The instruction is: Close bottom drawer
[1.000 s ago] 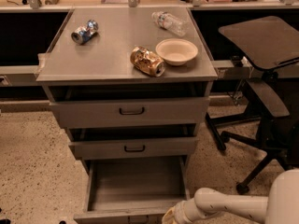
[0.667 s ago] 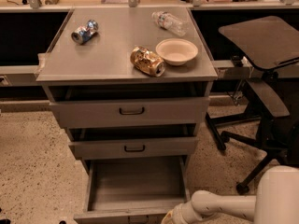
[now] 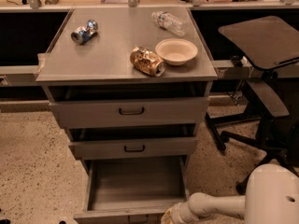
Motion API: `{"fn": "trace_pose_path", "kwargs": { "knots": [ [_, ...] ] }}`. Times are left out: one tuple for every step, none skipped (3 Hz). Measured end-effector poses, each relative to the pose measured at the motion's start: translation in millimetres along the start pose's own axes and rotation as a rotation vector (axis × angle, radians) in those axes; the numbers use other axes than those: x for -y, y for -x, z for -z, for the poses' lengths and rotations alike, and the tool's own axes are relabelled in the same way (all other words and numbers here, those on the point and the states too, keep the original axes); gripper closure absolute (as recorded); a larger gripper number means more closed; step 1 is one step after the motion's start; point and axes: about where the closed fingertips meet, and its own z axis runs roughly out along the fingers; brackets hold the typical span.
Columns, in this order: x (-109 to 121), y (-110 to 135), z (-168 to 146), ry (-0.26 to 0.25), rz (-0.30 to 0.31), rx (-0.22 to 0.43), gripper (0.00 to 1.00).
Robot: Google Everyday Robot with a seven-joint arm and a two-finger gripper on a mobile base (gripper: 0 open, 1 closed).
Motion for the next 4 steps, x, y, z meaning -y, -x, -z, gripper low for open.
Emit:
{"fn": "trace_pose_path", "kwargs": {
  "knots": [
    [0, 0, 0, 0.0, 0.0, 0.0, 0.28],
    [11, 3, -4, -0.061, 0.004, 0.02, 0.0],
    [11, 3, -4, -0.06, 0.004, 0.029, 0.04],
    [12, 1, -10, -0.05, 0.013, 0.124, 0.27]
  ]
}}
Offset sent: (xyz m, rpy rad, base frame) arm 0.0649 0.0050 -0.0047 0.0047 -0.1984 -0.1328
